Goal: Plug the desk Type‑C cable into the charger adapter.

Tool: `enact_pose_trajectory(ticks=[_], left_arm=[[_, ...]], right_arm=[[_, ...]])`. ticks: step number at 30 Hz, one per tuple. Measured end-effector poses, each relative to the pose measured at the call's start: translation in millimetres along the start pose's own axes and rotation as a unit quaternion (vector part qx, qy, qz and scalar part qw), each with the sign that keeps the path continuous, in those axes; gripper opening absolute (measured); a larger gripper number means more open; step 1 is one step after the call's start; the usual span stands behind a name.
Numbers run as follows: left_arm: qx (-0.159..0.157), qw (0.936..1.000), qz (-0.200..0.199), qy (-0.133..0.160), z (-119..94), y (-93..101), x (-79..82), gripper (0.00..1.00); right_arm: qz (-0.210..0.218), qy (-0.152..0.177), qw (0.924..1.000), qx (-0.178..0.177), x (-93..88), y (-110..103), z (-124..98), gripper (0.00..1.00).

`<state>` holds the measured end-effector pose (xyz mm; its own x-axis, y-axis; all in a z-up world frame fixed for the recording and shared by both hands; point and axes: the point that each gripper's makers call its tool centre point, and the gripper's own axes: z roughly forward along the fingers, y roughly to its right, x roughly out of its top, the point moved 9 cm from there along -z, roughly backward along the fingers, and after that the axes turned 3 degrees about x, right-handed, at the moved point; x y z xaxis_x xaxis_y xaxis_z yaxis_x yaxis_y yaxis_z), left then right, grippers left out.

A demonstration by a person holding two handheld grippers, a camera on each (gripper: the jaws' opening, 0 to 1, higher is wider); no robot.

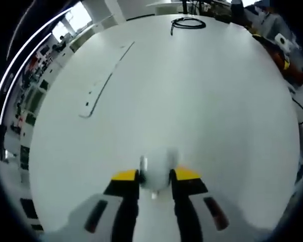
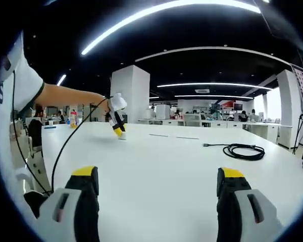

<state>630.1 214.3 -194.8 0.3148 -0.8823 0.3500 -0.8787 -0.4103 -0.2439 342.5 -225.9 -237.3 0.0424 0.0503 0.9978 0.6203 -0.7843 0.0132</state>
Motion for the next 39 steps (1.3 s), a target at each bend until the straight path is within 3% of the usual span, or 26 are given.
enact_pose_trajectory(ticks=[5, 21, 25, 27, 33, 39], left_arm=[[-0.012, 0.9996, 0.014, -0.020, 4, -0.3, 4.1, 0.24], [-0.043, 0.9977, -0.027, -0.046, 8, -5.5, 3.6, 0.25], [-0.046, 0.9973, -0.019, -0.054, 7, 1.5, 6.0, 0.24], [-0.049, 0.9971, -0.020, -0.056, 10, -10.9, 3.6, 0.24], [-0.046, 0.9969, -0.018, -0.061, 9, -1.9, 6.2, 0.25], [-0.044, 0.9971, -0.021, -0.059, 10, -8.9, 4.1, 0.25]], right_arm=[[0.000, 0.001, 1.0000, -0.001, -0.1, 0, 0, 0.99], [0.000, 0.001, 1.0000, 0.009, 2.1, -4, 0, 0.97], [0.002, -0.001, 1.0000, 0.009, 1.4, -4, 0, 0.97], [0.003, -0.002, 1.0000, 0.009, 1.2, -4, 0, 0.97], [0.004, -0.002, 0.9999, 0.010, 0.8, -4, 0, 0.97], [0.004, -0.001, 0.9999, 0.009, 1.4, -2, 0, 0.97]])
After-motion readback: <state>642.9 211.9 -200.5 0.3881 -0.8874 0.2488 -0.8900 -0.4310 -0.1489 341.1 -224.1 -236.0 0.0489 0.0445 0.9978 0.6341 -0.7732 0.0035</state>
